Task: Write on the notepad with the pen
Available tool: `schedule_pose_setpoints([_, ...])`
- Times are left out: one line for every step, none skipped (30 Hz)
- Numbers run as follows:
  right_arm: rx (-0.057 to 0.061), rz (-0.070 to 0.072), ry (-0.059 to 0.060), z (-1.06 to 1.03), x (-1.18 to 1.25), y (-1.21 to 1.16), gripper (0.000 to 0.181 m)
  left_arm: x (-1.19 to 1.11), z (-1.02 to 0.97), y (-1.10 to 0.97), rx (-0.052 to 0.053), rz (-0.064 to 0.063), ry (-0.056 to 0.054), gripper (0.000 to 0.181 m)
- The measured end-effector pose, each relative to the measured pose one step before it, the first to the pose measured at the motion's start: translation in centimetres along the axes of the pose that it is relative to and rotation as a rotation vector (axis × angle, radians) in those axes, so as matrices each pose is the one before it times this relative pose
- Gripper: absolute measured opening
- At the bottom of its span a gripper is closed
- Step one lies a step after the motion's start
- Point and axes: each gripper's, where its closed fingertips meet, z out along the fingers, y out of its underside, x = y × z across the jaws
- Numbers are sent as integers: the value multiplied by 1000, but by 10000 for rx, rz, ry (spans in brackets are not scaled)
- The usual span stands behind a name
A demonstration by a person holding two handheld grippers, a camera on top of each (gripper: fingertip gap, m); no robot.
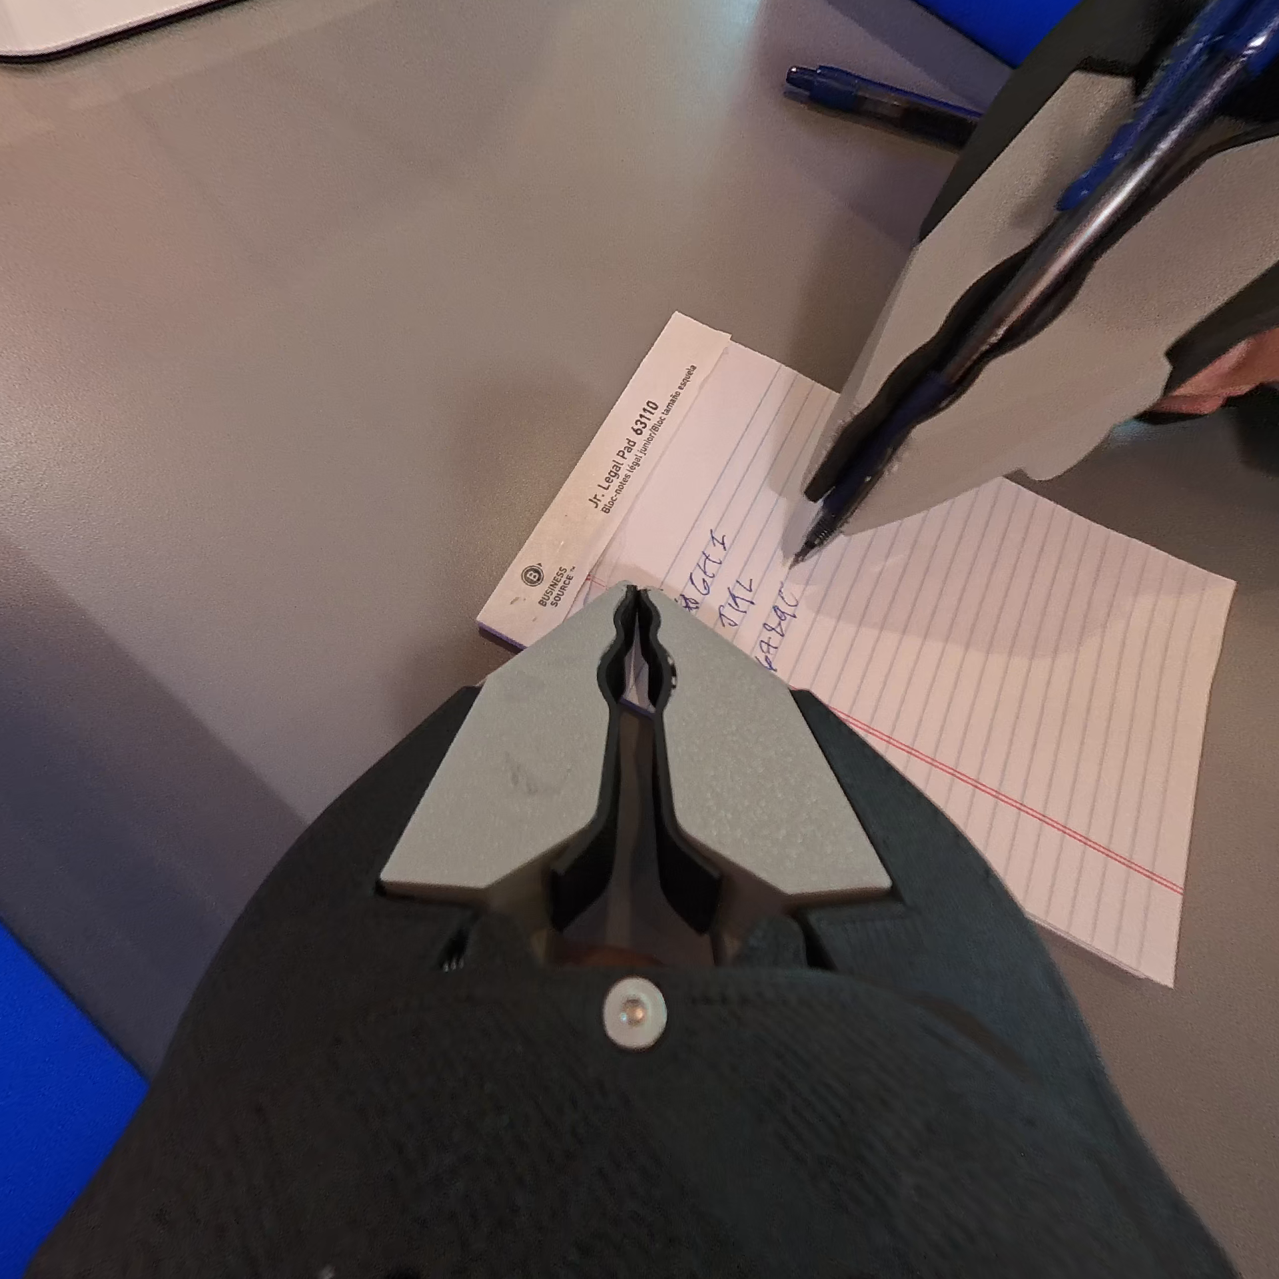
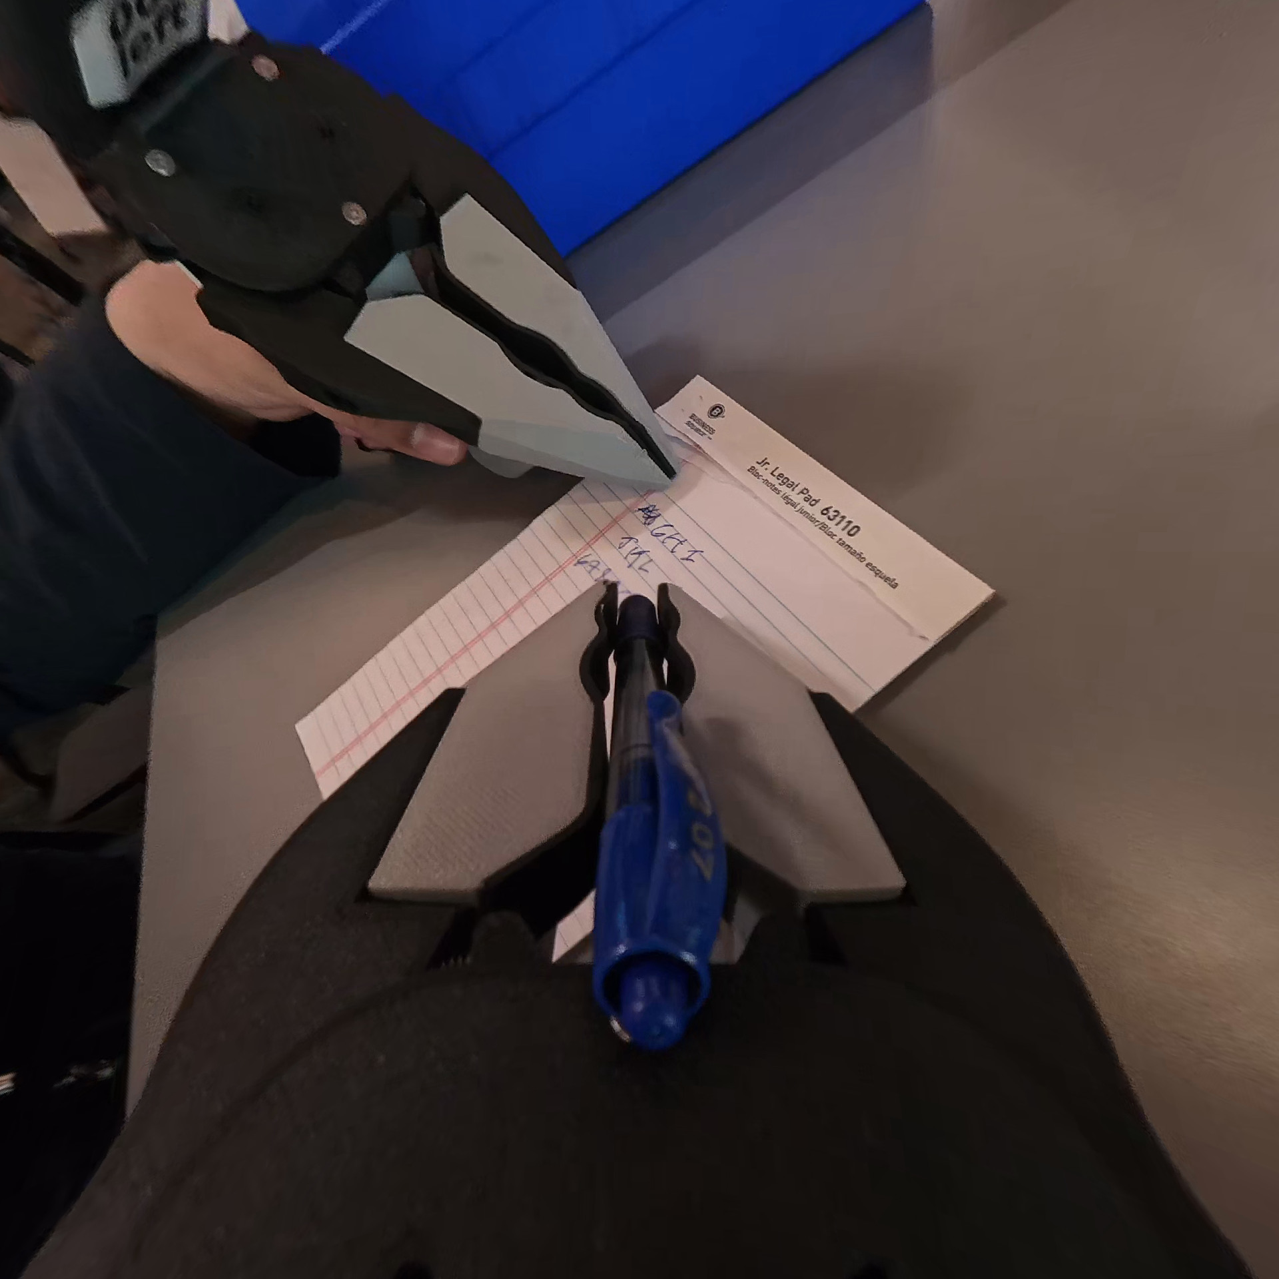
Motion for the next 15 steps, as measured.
schedule_pose_setpoints([-132, -154, 95, 52, -92, 22, 8, 2, 4, -3, 0, 3, -3, 0])
schedule_pose_setpoints([-71, -114, 51, 111, -154, -29, 8, 1, 0, 0, 0, 0, 0, 0])
schedule_pose_setpoints([-46, -96, 34, 138, -149, -40, 8, -1, 0, 0, 0, 1, 0, 0])
schedule_pose_setpoints([-46, -67, 8, 162, -117, -5, 8, 4, 3, 1, -1, 10, -8, 0])
schedule_pose_setpoints([-29, -22, -27, 138, -95, 11, 8, -5, 2, 2, -1, 15, -12, 0])
schedule_pose_setpoints([-8, 17, -35, 95, -59, 11, 8, 4, 3, 1, 0, 9, -8, 0])
schedule_pose_setpoints([10, 21, -11, 30, -3, -3, 8, -1, 5, -3, 0, 5, -4, 0])
schedule_pose_setpoints([29, 19, 16, -18, 60, -30, 8, 2, 4, -2, 0, 3, -3, 0])
schedule_pose_setpoints([40, 23, 18, -60, 53, -45, 8, -1, 0, 0, 0, 1, -1, 0])
schedule_pose_setpoints([24, 24, 14, -53, 62, -16, 8, -1, 0, 0, 0, 0, 0, 0])
schedule_pose_setpoints([-6, 22, 11, -24, 65, 24, 8, -6, 0, 0, 0, 3, -2, 0])
schedule_pose_setpoints([-24, 19, -5, 28, 27, 72, 8, -2, 0, 0, 0, 1, -1, 0])
schedule_pose_setpoints([-34, 12, -7, 51, 16, 95, 8, 7, 0, -1, 1, -4, 3, 0])
schedule_pose_setpoints([-9, 8, -6, 52, 11, 36, 8, 1, 0, 0, 0, -1, 1, 0])
schedule_pose_setpoints([10, 8, -16, 21, -26, -12, 8, 0, 4, -2, -1, 5, -4, 0])
